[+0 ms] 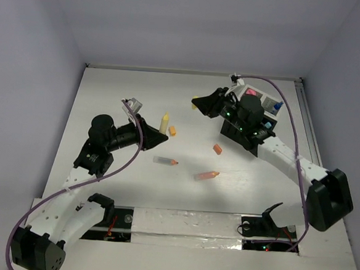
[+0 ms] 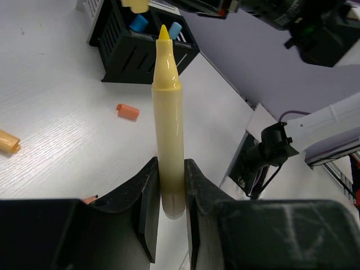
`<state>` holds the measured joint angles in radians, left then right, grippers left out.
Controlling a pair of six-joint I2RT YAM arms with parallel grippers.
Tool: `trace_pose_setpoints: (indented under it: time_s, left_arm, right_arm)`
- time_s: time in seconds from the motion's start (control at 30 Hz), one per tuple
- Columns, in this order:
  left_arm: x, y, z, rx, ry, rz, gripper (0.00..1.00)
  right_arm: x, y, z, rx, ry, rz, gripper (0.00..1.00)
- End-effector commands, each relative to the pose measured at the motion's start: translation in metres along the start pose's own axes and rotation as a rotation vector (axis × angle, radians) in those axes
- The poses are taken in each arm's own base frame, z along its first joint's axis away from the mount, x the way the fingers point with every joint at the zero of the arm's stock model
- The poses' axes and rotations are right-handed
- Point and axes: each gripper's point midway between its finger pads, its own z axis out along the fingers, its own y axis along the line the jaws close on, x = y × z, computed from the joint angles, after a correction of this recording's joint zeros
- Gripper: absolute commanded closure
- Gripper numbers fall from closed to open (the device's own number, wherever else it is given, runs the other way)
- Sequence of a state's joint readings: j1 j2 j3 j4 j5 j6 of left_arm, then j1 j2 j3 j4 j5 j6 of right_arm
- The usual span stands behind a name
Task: Sort the stationery into containers
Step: Close the pen cap on the pen.
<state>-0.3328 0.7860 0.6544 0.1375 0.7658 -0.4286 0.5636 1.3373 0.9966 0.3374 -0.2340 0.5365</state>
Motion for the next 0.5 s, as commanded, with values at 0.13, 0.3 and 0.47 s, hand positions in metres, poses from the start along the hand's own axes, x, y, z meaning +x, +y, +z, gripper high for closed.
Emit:
trace_pose_setpoints:
  time_s: [0.13,0.3,0.47]
  left_arm:
    - [-0.01,-0.024,-0.001,0.165,-0.03,-0.017,1.0]
    - [-0.01,-0.026,0.003,0.203,-0.027,-0.049,1.0]
    - [-0.012,-0.03,0.005,0.242,-0.03,-0.073,1.0]
  right_arm:
    - [-0.056,0.104,0.009,-0.533,-0.193,0.195,0.82]
    - [-0.062,0.121,0.006,-0.633,-0.234,0.238,0.82]
    - [-0.059,0.134,0.0,-0.709,-0.245,0.275,0.82]
